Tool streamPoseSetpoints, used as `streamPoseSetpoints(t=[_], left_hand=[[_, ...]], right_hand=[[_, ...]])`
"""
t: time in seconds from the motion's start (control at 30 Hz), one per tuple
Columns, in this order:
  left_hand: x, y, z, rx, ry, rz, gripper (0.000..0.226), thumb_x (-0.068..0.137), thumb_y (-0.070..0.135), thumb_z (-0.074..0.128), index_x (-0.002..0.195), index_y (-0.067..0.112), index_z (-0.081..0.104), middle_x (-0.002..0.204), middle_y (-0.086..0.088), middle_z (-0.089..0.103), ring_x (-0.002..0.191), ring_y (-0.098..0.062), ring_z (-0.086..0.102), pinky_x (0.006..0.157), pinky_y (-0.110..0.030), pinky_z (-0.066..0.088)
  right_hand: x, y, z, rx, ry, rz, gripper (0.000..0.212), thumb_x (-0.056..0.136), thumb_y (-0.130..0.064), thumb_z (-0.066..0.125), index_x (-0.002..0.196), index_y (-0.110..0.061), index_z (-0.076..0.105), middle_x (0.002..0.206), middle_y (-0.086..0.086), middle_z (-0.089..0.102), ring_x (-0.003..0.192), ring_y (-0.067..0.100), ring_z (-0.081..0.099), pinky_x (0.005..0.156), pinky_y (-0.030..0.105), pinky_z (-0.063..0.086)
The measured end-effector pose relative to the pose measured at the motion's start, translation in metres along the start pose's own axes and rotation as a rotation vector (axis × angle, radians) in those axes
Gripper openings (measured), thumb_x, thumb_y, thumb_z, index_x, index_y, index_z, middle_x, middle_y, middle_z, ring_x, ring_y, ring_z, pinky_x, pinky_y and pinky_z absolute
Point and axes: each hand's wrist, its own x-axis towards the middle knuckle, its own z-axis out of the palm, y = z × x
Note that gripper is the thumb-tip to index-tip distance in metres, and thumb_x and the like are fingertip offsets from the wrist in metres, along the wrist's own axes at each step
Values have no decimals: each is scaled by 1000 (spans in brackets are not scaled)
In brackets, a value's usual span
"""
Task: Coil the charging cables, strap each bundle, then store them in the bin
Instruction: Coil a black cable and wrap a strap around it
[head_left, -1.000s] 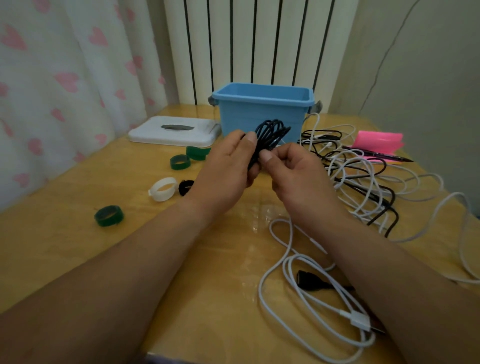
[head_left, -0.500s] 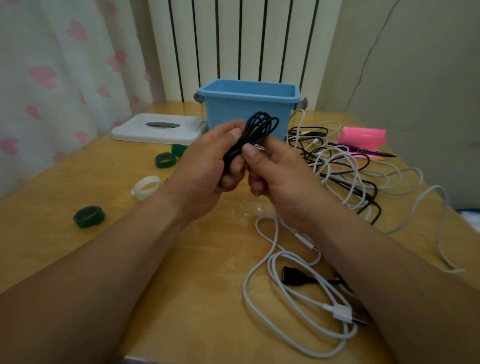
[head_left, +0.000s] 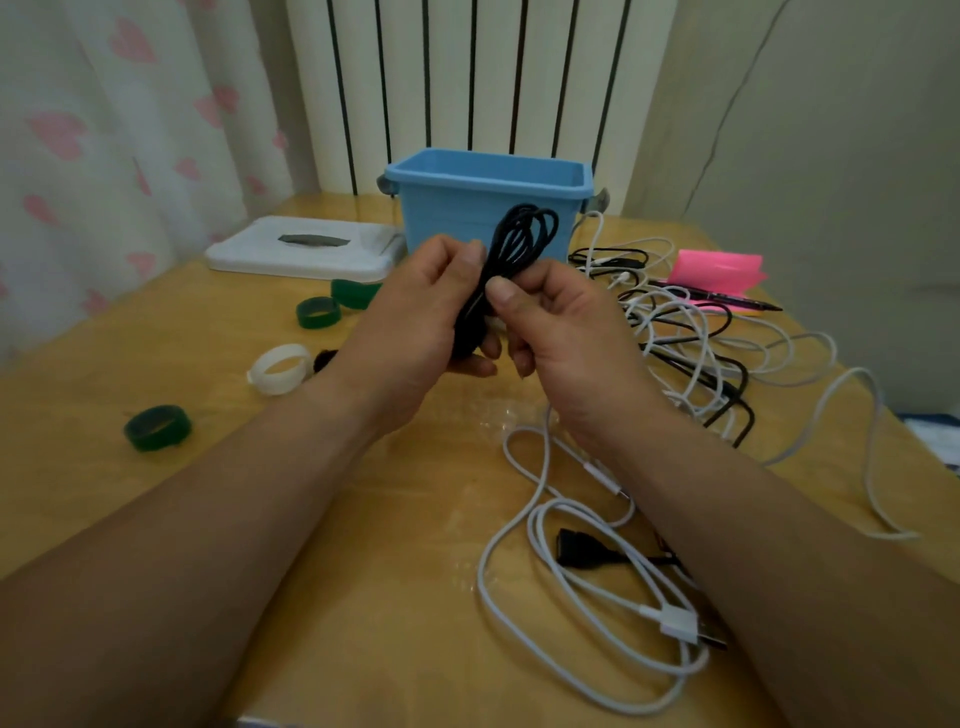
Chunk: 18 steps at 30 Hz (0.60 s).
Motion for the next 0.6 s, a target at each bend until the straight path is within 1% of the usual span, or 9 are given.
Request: streamPoseSetpoints(t=[0.07,0.13,0.27,0.33,0.37,0.43,0.5,0.53,0.6], left_hand=[[-1,-2,0,124,66,82,35,116,36,44,114,5,60,87,-5,70,73,-17,70,64,-35,64],[-2,-4,1,187,85,121,34,116,35,46,113,6,62,89,-6,70,74,-15,69,66,-35,65],[-4,-5,6,244,22,105,23,115,33,48,119,19,66,105,-1,71,91,-17,71,74,-35,66],[-5,-7,7,283,-2,122,23,115,33,46,127,28,66,111,9,71,99,-9,71,80,-35,66],[-5,-8,7,323,-17,143,24,116,32,46,132,33,64,114,14,70,103,-3,69,84,-33,64],[-6,-9,7,456,-55,200,31,113,28,49,142,37,56,120,22,66,109,7,63,92,-19,55],[-7,-10,8,626,-55,261,38,108,24,55,145,34,52,123,20,62,109,8,58,89,-9,48],[-7,-10,8,688,-28,288,36,108,25,57,143,32,52,124,16,62,107,5,58,88,-12,49],[-6,-11,8,771,50,337,28,109,28,57,136,26,56,121,9,65,103,-3,61,86,-28,56]], right_hand=[[-1,0,2,-74,51,-3,21,103,-17,67,83,-16,62,63,5,55,56,22,48,53,31,41],[-1,0,4,-101,76,-6,22,103,-18,68,81,-19,61,65,5,57,55,17,49,54,31,42],[-2,-3,2,-96,117,5,20,105,-18,65,85,-16,62,60,-6,58,53,10,50,52,23,42],[-2,-4,2,-70,149,12,18,104,-17,65,86,-14,63,57,-9,57,51,9,49,50,21,42],[-1,-4,1,-51,163,19,18,104,-16,65,87,-13,63,56,-8,55,50,10,47,49,21,41],[0,-5,1,-24,180,43,17,104,-15,65,87,-12,64,55,-6,54,49,12,45,48,24,40],[1,-6,1,-18,181,62,19,103,-14,66,84,-14,64,55,-6,54,49,11,45,48,24,39],[1,-6,1,-14,175,70,21,103,-14,67,82,-14,63,54,-8,54,48,9,46,48,23,38],[0,-7,3,-2,158,89,25,102,-14,67,77,-17,62,52,-10,53,47,6,45,49,22,38]])
